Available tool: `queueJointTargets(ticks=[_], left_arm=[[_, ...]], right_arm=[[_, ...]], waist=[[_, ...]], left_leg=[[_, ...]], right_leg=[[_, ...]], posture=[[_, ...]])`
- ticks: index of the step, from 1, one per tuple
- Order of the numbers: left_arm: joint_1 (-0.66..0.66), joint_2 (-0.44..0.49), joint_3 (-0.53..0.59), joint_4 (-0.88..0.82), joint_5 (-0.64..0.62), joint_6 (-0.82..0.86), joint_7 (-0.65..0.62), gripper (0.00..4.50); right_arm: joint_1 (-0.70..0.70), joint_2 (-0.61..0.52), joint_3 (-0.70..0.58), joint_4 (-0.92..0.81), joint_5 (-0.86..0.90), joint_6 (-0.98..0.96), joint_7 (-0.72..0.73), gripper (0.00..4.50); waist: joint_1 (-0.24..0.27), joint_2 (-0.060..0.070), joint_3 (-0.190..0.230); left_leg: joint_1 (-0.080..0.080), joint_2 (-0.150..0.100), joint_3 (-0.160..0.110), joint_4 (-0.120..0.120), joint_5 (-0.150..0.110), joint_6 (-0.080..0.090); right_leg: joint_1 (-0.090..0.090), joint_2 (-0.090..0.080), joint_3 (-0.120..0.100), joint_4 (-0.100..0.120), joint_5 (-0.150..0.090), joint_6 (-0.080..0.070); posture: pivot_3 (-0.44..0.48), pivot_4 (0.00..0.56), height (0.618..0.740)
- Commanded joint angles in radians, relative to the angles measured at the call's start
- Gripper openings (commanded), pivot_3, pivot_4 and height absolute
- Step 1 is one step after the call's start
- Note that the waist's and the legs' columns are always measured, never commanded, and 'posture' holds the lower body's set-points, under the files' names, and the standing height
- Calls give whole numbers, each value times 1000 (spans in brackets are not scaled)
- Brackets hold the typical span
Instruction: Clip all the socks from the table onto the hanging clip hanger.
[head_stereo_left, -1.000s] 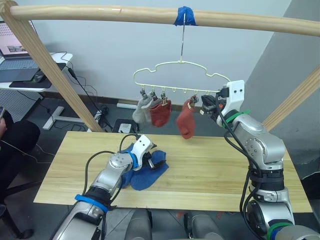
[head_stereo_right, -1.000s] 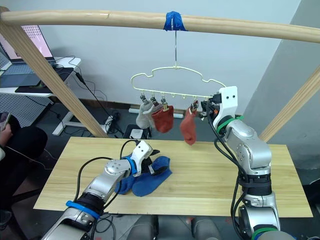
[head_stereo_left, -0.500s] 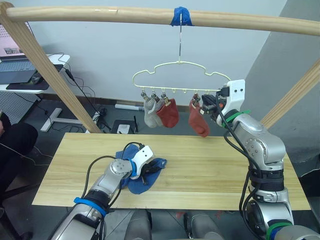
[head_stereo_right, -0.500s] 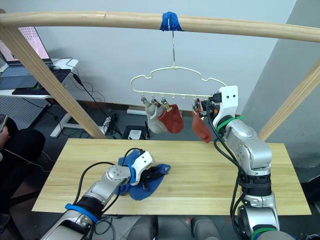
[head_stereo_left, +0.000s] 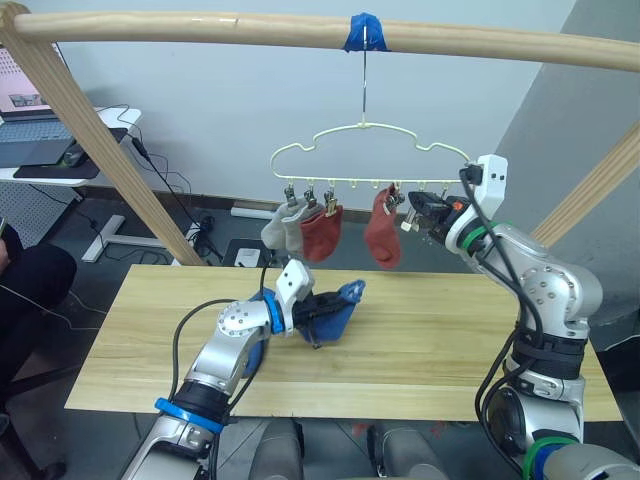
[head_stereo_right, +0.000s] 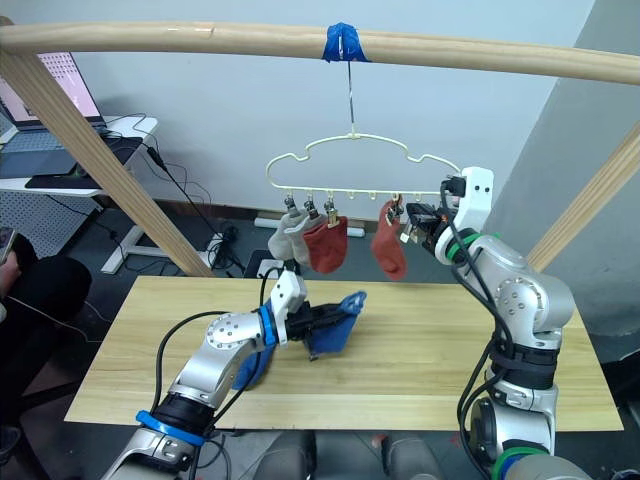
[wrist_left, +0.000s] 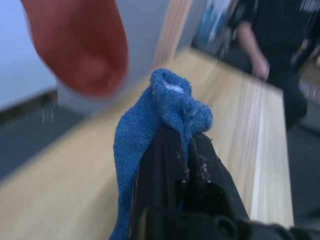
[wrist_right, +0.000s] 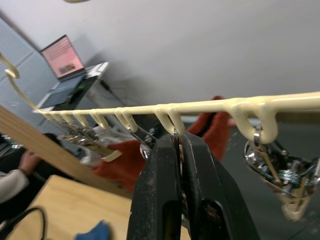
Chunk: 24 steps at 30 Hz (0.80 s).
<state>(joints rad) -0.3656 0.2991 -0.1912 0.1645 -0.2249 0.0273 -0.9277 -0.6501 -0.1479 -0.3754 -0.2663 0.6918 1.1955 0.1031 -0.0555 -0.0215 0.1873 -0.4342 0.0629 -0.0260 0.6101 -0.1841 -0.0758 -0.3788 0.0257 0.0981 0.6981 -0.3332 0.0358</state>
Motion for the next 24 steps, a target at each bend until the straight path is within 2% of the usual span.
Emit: queueJointTargets(ticks=[1,8,12,24], left_arm=[[-74,-48,19,-69,-22,21,54,22],[-142,-128,7,-66,-14,91,136,22],[-111,-128,-10,-80,6,86,143,22],[-98,-127,-14,-94,11,98,135,22]], right_arm=[[-31,27,-76,-39,72,111,-78,0],[-85,118,-186,-15,130,172,-205,0],[-107,152,-228,-22,166,203,-258,0],[-119,146,-222,-6,206,206,-301,0]], waist=[[0,0,0],[-8,0,0],[-13,0,0],[-25,0,0]], left_leg=[[0,0,0,0,0,0],[0,0,0,0,0,0],[0,0,1,0,0,0],[0,0,1,0,0,0]], right_leg=[[0,0,0,0,0,0],[0,0,1,0,0,0],[-1,0,1,0,0,0],[0,0,1,0,0,0]], posture=[[-79,147,740],[-91,148,740],[-95,161,740],[-86,160,740]])
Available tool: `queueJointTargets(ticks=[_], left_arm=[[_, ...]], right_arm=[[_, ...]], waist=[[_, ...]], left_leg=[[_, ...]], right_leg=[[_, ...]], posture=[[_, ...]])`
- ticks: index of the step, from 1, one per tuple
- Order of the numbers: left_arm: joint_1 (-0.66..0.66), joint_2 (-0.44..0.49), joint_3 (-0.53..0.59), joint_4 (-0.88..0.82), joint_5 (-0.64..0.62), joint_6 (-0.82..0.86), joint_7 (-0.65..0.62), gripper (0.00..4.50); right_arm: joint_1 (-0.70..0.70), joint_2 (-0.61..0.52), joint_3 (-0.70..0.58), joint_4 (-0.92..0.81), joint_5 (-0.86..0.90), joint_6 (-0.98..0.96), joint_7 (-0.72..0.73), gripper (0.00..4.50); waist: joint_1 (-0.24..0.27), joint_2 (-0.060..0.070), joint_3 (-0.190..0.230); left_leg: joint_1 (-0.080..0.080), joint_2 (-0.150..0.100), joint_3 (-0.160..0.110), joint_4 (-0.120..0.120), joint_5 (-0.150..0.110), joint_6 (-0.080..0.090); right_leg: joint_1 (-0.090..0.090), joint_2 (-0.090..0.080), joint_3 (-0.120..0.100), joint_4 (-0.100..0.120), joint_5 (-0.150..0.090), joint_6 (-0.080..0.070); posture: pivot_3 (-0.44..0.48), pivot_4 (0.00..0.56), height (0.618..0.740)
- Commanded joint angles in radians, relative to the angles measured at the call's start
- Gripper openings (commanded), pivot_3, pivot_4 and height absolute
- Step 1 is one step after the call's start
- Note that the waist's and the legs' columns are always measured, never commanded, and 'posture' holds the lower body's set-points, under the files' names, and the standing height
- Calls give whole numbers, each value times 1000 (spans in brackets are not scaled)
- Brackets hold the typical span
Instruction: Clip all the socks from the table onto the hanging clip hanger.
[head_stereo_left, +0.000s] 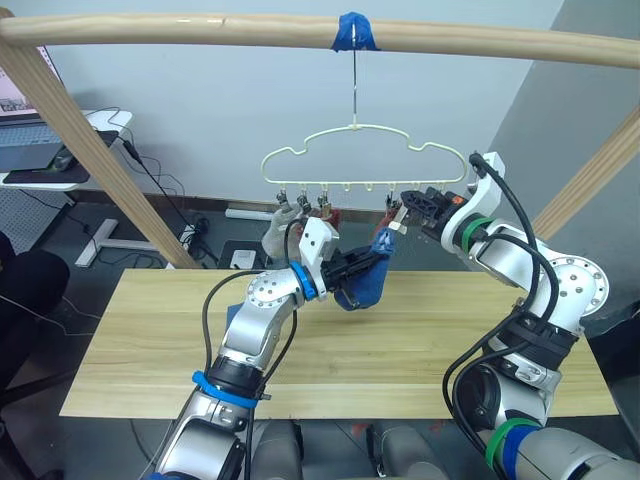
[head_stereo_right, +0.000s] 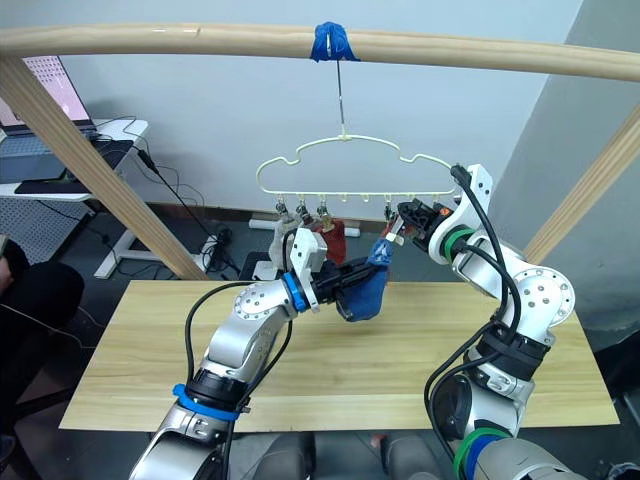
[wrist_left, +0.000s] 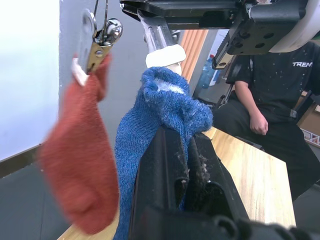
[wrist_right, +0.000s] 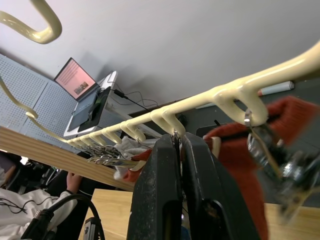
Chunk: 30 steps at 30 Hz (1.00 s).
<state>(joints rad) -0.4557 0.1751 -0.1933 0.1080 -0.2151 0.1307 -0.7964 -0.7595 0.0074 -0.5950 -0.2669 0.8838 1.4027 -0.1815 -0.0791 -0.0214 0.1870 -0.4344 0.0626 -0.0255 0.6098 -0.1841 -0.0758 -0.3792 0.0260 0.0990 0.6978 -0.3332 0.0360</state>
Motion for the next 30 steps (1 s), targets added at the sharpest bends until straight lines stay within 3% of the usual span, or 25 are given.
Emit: queueJointTargets(ticks=[1,30], left_arm=[[-12,-4,-11,-31,2,-7,4,22],[-89,-38,23,31,-9,-42,17,22]], right_arm=[[-10,-9,-3,-3,17,-1,-19,0],[8,-37,33,10,57,-10,-35,0]], waist=[[-2,0,0],[-4,0,0]], left_leg=[[0,0,0,0,0,0],[0,0,0,0,0,0]], right_leg=[[0,0,0,0,0,0],[0,0,0,0,0,0]], posture=[[-85,160,740],[-85,158,740]])
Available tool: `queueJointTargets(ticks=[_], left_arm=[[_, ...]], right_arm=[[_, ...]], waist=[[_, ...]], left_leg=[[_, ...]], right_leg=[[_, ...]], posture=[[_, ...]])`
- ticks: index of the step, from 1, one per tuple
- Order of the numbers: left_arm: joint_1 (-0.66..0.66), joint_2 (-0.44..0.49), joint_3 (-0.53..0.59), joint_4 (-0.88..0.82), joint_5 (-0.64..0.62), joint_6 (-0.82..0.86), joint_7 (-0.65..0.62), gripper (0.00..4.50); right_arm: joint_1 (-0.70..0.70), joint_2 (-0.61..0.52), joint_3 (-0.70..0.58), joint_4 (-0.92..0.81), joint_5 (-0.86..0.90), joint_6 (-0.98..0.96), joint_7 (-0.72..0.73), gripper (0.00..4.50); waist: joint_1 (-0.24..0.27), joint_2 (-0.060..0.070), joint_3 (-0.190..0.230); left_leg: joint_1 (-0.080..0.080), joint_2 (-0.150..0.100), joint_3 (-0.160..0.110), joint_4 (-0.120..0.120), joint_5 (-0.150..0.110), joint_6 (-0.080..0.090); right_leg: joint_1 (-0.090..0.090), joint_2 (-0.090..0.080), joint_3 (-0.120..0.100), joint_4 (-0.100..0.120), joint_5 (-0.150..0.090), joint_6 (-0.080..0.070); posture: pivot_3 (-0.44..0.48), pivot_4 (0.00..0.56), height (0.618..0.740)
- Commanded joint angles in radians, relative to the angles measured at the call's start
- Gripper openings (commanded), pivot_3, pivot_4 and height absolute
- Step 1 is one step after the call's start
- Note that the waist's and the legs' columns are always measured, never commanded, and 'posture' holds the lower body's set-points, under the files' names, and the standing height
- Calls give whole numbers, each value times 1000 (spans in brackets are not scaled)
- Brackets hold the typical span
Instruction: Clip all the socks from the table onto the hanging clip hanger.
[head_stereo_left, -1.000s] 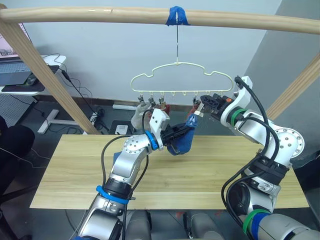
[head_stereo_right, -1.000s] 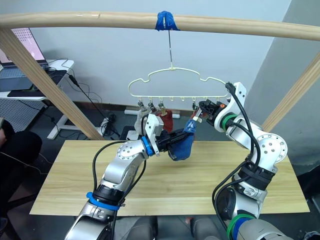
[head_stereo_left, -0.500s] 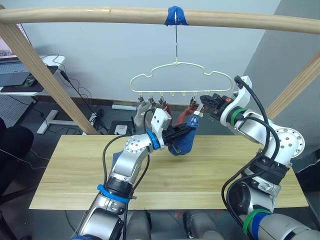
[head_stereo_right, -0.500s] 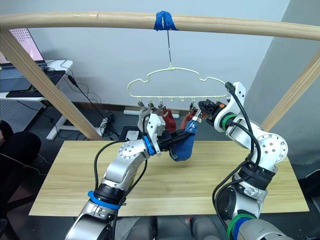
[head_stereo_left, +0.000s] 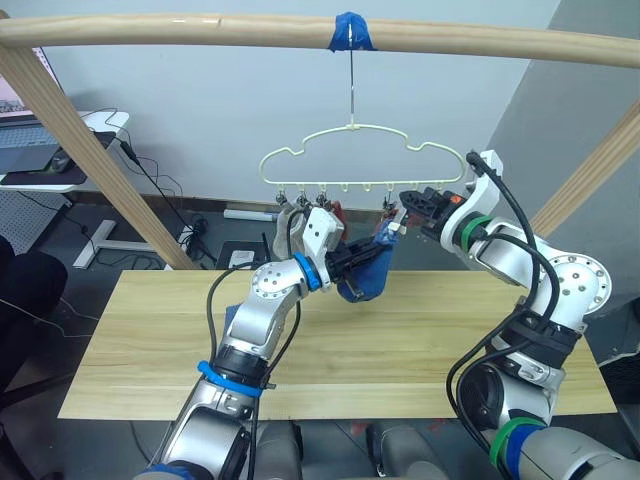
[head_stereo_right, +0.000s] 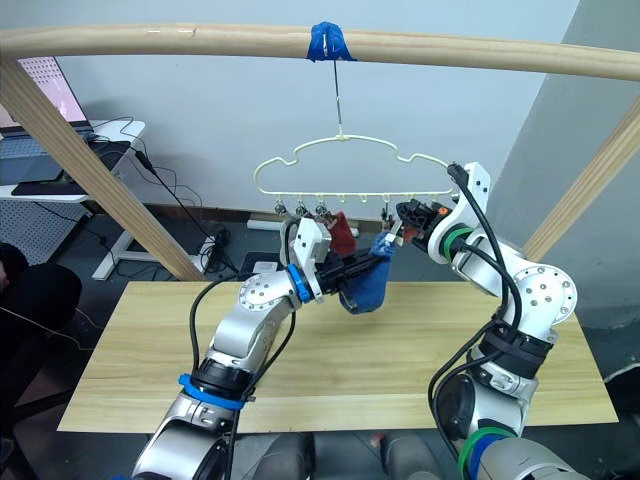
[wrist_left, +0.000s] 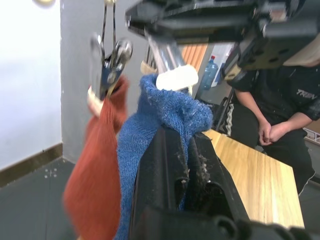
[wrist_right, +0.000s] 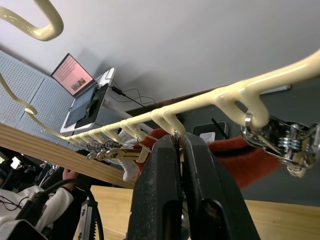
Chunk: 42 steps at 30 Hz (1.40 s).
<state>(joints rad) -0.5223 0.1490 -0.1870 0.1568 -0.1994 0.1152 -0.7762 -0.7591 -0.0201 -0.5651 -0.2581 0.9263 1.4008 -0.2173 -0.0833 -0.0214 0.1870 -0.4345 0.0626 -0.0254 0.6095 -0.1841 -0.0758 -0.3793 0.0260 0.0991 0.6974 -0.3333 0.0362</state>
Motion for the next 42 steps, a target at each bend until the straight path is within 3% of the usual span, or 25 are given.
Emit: queueJointTargets(ticks=[1,18,19,30,35,42], left_arm=[[-25,-12,18,-18,-27,-26,-5,22],[-48,-33,7,-18,-38,-29,-14,22],[-49,-33,6,-17,-38,-30,-15,0],[-39,-32,-13,-13,-24,-41,-25,0],[-27,-38,-29,0,-7,-52,-24,0],[-23,-62,-25,63,-49,-6,-63,1979]], right_arm=[[7,-10,5,2,15,-10,2,0],[39,-24,60,-10,27,-19,32,0],[42,-28,63,-11,27,-20,35,571],[66,-90,64,-39,54,-37,73,4492],[99,-154,15,-101,135,-35,89,4492],[199,-235,18,-184,227,-55,91,4500]], waist=[[0,0,0],[0,0,0],[0,0,0],[-4,0,0],[-2,0,0],[-9,0,0]], left_leg=[[0,0,0,0,0,0],[0,0,0,0,0,0],[0,0,0,0,0,0],[0,0,0,0,0,0],[-1,0,0,0,0,0],[-1,0,1,0,0,0]], right_leg=[[0,0,0,0,0,0],[0,0,0,0,0,0],[0,0,0,0,0,0],[-1,0,1,0,0,0],[-1,0,1,0,0,0],[-1,1,1,0,0,1]], posture=[[-85,158,740],[-81,155,740],[-81,155,740],[-83,143,740],[-95,145,740],[-124,151,740]])
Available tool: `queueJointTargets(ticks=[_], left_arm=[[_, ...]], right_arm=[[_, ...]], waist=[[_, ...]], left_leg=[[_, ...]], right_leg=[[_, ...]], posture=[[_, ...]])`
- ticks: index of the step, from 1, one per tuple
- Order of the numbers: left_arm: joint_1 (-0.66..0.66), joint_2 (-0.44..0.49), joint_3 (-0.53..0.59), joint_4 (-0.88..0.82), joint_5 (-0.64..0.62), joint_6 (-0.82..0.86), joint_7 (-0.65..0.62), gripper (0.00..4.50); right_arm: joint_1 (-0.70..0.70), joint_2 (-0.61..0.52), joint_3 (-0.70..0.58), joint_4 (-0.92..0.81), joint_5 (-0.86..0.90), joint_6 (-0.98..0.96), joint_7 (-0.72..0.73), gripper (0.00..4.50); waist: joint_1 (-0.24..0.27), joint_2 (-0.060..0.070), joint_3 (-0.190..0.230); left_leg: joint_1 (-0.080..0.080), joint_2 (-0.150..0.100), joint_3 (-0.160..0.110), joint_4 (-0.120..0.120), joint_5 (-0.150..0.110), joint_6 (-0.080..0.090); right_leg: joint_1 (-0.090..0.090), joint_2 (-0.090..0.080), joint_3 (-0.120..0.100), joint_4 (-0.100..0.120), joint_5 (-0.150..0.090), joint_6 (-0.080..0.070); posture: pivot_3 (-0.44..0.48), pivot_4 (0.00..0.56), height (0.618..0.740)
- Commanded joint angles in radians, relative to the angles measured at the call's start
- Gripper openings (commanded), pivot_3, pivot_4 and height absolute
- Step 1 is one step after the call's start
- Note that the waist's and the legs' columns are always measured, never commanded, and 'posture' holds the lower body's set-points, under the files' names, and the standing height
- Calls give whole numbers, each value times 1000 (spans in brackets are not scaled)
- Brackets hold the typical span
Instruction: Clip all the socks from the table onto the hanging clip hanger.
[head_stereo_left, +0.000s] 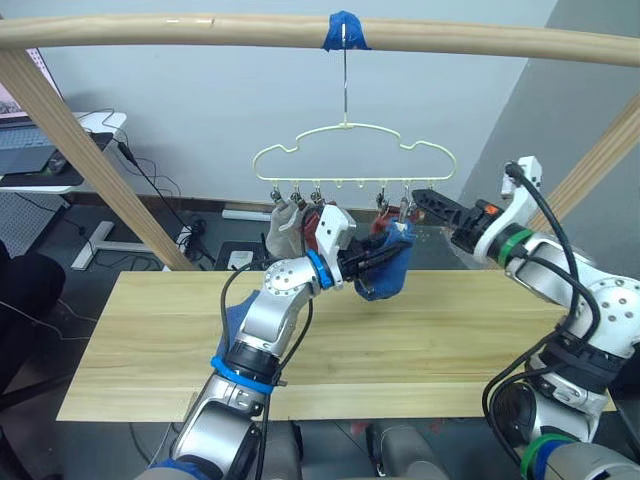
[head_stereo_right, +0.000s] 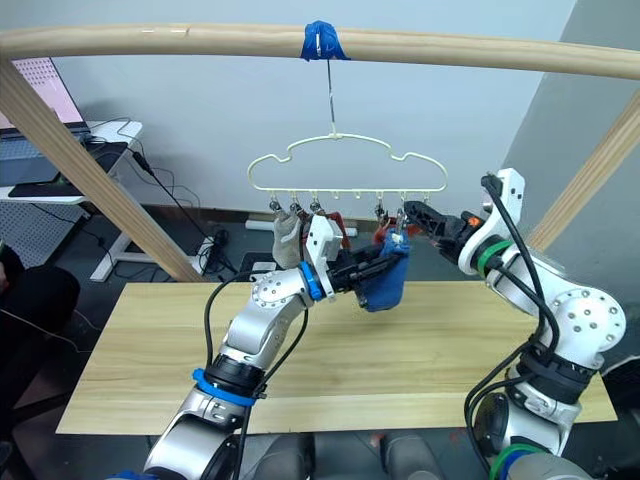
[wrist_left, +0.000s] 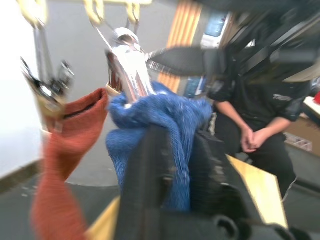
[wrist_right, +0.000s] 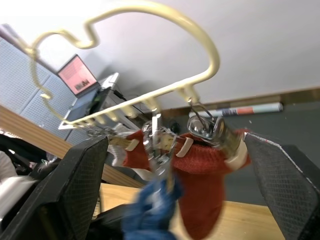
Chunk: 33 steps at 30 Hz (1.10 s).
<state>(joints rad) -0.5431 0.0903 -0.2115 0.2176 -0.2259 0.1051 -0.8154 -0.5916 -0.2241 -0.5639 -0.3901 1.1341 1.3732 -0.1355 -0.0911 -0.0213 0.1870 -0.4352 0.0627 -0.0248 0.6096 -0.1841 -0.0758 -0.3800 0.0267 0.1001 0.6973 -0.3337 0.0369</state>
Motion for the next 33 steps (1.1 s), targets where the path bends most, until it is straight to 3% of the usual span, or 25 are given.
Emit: queueJointTargets(ticks=[1,8,9,17,22,25,29,33], left_arm=[[0,2,3,8,-26,8,-34,2266],[31,60,23,17,-40,38,-84,4365],[48,85,39,-2,-54,65,-90,4482],[144,271,181,-239,-173,508,39,4482],[247,315,292,-431,-226,537,105,4482],[329,387,275,-508,-196,529,84,4500],[344,394,303,-557,-286,477,7,4500],[308,356,328,-591,-350,466,27,4500]], right_arm=[[50,-37,29,-58,7,-42,6,4500],[137,-65,113,-80,-60,-153,27,4500],[159,-79,145,-91,-102,-188,44,4500],[264,-154,413,-131,-469,-538,175,4500],[311,-133,523,-124,-649,-723,196,4500],[323,-95,558,-96,-724,-791,184,3907],[301,-53,595,-45,-821,-852,164,2477],[269,-7,602,13,-893,-903,147,2477]], waist=[[-3,0,0],[-21,0,0],[-22,0,0],[-27,0,0],[-8,0,0],[2,0,0],[16,0,1],[33,0,1]], left_leg=[[0,0,0,0,0,0],[0,0,0,0,0,0],[0,0,0,0,0,0],[1,2,-2,0,0,0],[1,1,-1,0,0,0],[1,2,-1,0,0,0],[2,1,-1,-1,0,0],[2,0,0,1,0,0]], right_leg=[[0,0,0,0,0,0],[0,0,0,0,0,1],[0,0,0,0,0,1],[0,1,-1,1,-2,4],[0,0,0,0,-2,4],[0,0,-1,0,-2,3],[0,0,-1,0,-2,3],[1,-1,0,0,-2,3]], posture=[[-126,152,740],[-127,153,740],[-127,153,740],[-75,163,740],[-42,174,740],[-36,177,740],[-9,184,740],[12,185,740]])
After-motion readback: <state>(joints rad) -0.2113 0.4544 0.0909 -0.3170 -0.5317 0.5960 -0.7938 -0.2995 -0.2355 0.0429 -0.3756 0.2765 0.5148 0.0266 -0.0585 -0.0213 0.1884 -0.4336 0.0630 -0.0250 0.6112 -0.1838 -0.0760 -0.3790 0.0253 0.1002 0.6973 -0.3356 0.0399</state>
